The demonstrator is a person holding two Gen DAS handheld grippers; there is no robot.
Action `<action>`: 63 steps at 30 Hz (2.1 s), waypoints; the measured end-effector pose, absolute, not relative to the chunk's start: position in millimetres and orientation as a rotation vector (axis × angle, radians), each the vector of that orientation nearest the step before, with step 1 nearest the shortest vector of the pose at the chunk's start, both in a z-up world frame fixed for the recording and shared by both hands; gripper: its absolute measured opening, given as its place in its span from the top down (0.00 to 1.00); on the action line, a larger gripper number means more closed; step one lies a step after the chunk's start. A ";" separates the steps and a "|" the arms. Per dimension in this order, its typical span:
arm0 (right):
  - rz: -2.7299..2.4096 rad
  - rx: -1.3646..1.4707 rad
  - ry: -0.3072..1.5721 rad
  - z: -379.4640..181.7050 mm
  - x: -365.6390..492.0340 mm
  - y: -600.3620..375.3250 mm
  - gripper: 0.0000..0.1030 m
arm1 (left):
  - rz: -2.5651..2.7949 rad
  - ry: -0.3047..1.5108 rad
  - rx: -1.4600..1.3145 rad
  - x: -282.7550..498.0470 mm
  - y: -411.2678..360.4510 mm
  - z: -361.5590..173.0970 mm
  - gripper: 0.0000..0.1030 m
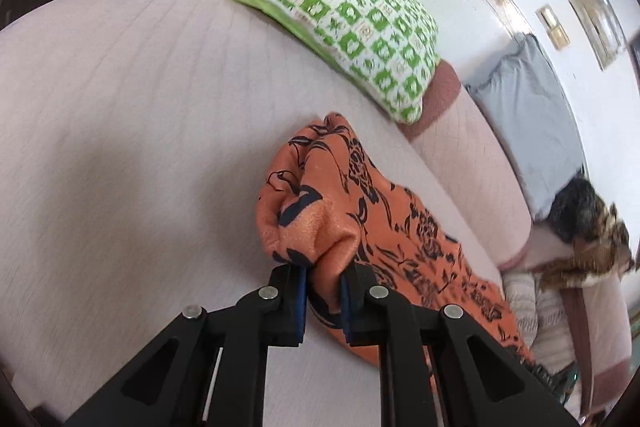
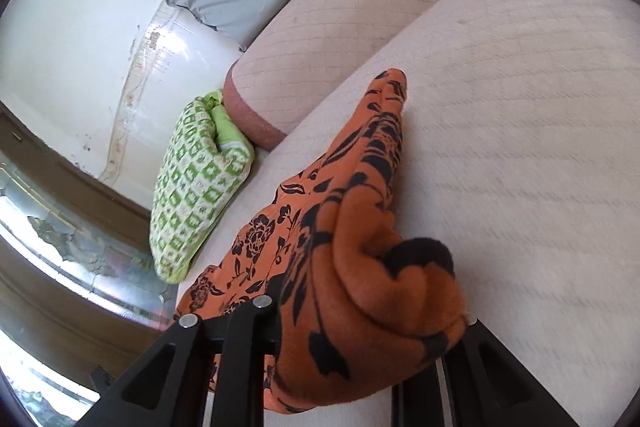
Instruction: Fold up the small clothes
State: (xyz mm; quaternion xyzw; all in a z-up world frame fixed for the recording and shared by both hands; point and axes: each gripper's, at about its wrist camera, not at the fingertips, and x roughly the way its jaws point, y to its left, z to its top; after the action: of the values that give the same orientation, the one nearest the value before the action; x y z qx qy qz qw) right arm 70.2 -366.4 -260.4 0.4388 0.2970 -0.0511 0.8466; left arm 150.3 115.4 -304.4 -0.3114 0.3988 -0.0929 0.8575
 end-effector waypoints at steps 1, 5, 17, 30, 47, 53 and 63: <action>-0.109 0.940 0.638 -263.1 58.0 -367.4 0.79 | -0.200 0.854 -0.641 131.3 116.7 -308.9 0.87; -0.113 1.122 0.845 -311.8 15.7 -378.6 0.75 | -0.181 0.953 -0.582 108.3 115.7 -333.1 0.84; -0.092 1.133 0.567 -245.0 -74.4 -404.8 0.36 | -0.137 0.836 -0.604 65.8 158.2 -293.1 0.40; 0.230 1.044 0.593 -246.8 49.4 -294.0 0.36 | -0.079 0.942 -0.595 116.0 123.5 -331.6 0.30; 0.108 0.789 0.995 -320.9 110.4 -230.2 1.00 | -0.193 0.769 -0.364 127.5 78.3 -303.3 0.83; 0.127 0.836 0.968 -302.1 87.5 -262.8 0.95 | -0.296 0.665 -0.193 107.7 29.7 -251.9 0.83; -0.015 1.028 0.662 -266.3 10.3 -395.6 0.93 | -0.543 0.647 0.086 75.3 -147.0 -208.3 0.83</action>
State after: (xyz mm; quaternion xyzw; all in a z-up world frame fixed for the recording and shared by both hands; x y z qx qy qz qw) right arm 10.3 -395.6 -266.3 0.4824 0.3110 -0.0072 0.8189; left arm 75.3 -147.0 -208.3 0.0419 0.3137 -0.2636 0.9112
